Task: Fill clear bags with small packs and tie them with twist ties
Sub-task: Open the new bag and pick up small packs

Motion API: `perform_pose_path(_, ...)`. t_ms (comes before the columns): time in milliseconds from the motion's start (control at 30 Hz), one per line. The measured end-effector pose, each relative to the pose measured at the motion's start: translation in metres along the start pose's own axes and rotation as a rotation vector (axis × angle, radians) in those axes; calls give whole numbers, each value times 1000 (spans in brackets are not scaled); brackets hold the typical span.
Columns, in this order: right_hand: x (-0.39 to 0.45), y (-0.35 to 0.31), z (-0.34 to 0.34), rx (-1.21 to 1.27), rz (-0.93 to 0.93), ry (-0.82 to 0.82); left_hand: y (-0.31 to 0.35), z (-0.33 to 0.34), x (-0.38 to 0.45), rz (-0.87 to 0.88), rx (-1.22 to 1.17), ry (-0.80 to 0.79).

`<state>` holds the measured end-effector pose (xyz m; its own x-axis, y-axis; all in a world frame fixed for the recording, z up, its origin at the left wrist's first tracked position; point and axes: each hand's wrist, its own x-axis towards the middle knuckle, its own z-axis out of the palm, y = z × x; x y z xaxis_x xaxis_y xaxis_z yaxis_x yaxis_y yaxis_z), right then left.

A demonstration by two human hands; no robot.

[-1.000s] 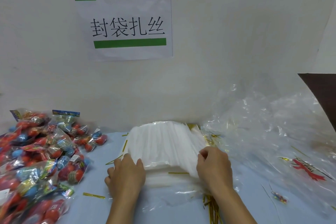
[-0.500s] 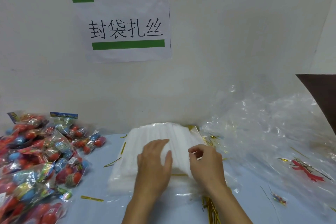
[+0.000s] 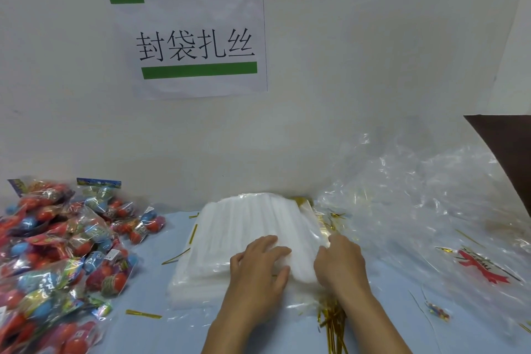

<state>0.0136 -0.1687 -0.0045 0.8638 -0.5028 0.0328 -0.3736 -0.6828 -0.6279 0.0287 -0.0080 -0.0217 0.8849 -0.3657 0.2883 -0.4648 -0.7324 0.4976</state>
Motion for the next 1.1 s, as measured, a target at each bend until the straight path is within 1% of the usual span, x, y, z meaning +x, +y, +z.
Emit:
perform_pose_path(67, 3, 0, 0, 21, 17, 32, 0, 0, 0, -1, -3, -7)
perform_pose_path(133, 4, 3, 1, 40, 48, 25, 0, -1, 0, -3, -5, -16)
perform_pose_path(200, 4, 2, 2, 42, 34, 7, 0, -1, 0, -6, -6, -22)
perform_pose_path(400, -5, -8, 6, 75, -117, 49, 0, 0, 0, -8, -29, -17)
perform_pose_path(567, -11, -15, 7, 80, -248, 72, 1, -2, 2, -41, -104, 29)
perform_pose_path(733, -27, -35, 9, 113, -380, 13, 5, -6, 3, -76, -217, 104)
perform_pose_path(833, -36, -44, 9, 88, -412, -49, 5, -7, 4, -51, -199, 71)
perform_pose_path(867, -36, -43, 7, 138, -405, -56, 5, -7, 4, -42, -175, 55)
perform_pose_path(933, -32, -39, 1, 281, -332, -28, 4, -5, 4, -29, -115, 30)
perform_pose_path(1000, -25, -33, -7, 355, -234, 101, 2, -3, 4, -21, -68, 10)
perform_pose_path(1067, -17, -22, -15, 310, -115, 196, -1, -1, 4, -25, -57, 4)
perform_pose_path(1100, -14, -17, -19, 243, -51, 181, -2, 0, 4, -28, -56, 6)
